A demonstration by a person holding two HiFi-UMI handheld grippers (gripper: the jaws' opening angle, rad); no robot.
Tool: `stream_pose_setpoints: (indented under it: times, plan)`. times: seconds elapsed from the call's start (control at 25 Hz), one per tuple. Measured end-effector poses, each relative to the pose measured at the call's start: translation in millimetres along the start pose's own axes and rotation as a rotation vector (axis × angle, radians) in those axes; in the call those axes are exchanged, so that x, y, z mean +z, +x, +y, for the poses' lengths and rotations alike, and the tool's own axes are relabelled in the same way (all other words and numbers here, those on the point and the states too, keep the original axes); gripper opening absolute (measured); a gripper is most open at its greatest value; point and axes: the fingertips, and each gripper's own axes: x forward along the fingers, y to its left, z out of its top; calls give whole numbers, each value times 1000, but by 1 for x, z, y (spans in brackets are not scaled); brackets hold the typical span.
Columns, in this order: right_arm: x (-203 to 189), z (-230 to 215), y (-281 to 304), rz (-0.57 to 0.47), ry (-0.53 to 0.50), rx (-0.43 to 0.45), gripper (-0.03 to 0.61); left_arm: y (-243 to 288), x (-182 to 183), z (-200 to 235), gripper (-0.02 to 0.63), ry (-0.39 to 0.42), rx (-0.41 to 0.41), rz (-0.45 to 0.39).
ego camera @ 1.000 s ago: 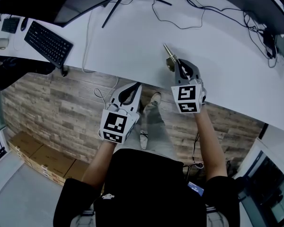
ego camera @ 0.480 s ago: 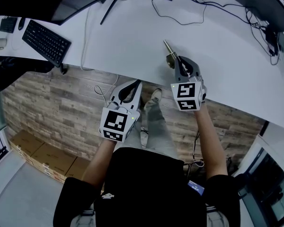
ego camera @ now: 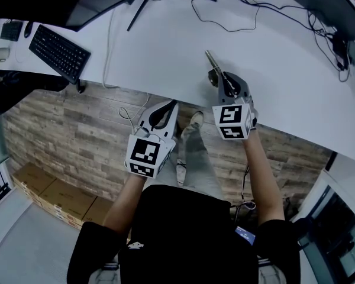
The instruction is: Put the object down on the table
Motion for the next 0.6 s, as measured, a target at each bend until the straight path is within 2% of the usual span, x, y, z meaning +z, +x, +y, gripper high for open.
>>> stream_pose_setpoints:
  times: [0.24,0.4,0.6]
  plan:
    - [1,9,1,0,-11,21,28,-2,0,0,14,-25,0,-1]
    - [-1,13,5,11,-73,20,31,-2,1,-2,14,-27,0,-1]
    - [-3,17,7,21,-88,33,51,-3,-3,-4,14,-22,-4,-1]
